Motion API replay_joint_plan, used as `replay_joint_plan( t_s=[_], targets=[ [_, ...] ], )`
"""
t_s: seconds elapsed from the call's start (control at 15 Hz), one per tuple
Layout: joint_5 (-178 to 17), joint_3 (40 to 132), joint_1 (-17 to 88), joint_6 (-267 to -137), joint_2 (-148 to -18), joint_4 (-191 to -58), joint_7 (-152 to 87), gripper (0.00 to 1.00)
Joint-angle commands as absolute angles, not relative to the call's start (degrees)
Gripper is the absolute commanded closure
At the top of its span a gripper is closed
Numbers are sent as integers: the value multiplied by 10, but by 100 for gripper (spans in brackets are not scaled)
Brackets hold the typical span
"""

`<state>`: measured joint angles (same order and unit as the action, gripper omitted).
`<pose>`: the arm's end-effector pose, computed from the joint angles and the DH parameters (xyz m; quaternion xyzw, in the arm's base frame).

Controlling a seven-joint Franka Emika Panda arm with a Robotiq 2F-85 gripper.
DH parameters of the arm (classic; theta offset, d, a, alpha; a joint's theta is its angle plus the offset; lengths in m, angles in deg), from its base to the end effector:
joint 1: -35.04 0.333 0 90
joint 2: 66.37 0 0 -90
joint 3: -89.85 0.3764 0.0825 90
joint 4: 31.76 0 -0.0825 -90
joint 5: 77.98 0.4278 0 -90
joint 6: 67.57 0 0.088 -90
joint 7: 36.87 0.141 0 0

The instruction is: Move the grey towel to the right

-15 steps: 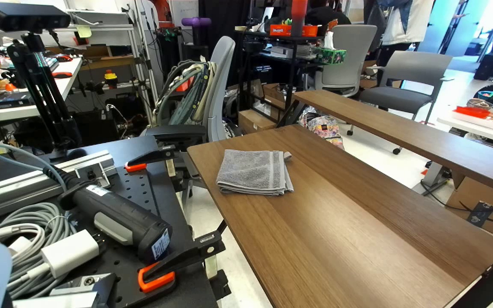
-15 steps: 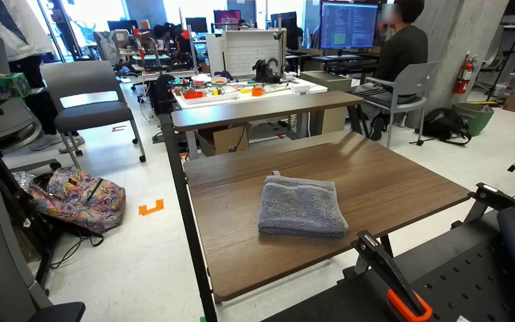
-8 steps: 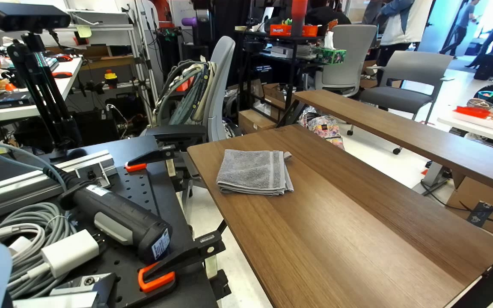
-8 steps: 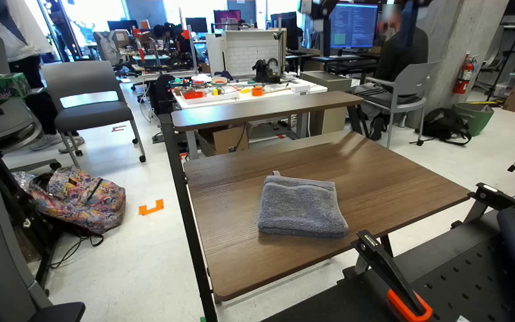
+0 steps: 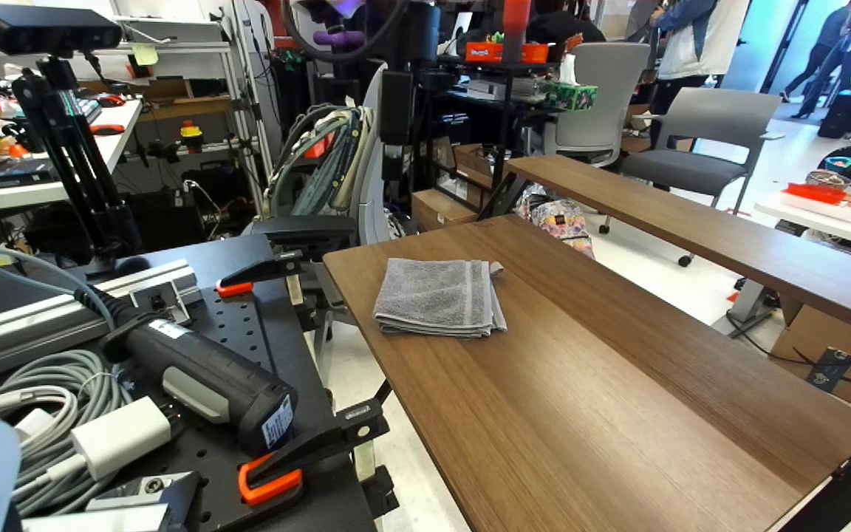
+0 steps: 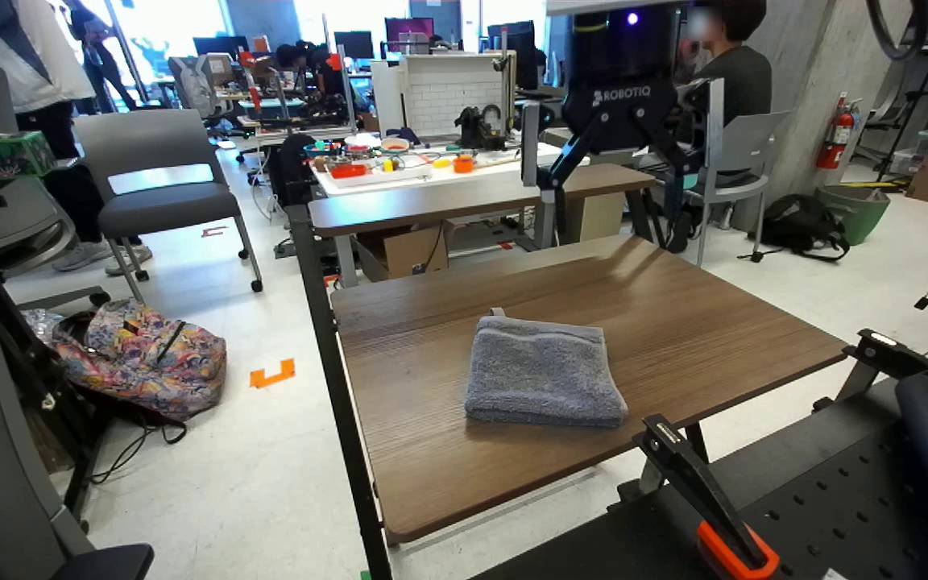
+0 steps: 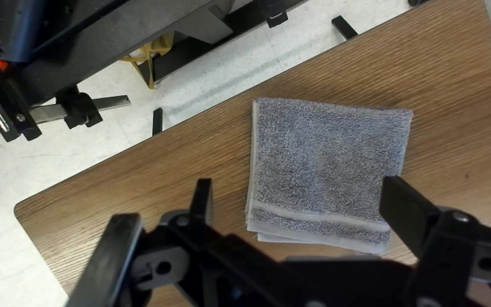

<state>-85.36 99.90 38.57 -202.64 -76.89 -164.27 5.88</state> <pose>0.5268 0.1236 0.2456 0.9763 -0.2042 -0.0468 0.0549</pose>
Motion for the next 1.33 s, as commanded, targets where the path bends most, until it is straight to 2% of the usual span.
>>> replay_joint_plan(
  t_s=[0.0, 0.4, 1.27],
  targets=[
    [-847, 973, 412, -2026, -774, -1638, 55, 0],
    [-847, 973, 414, -2026, -775, -1633, 57, 0],
    [-851, 942, 443, -2063, -864, -1620, 43, 0]
  ],
)
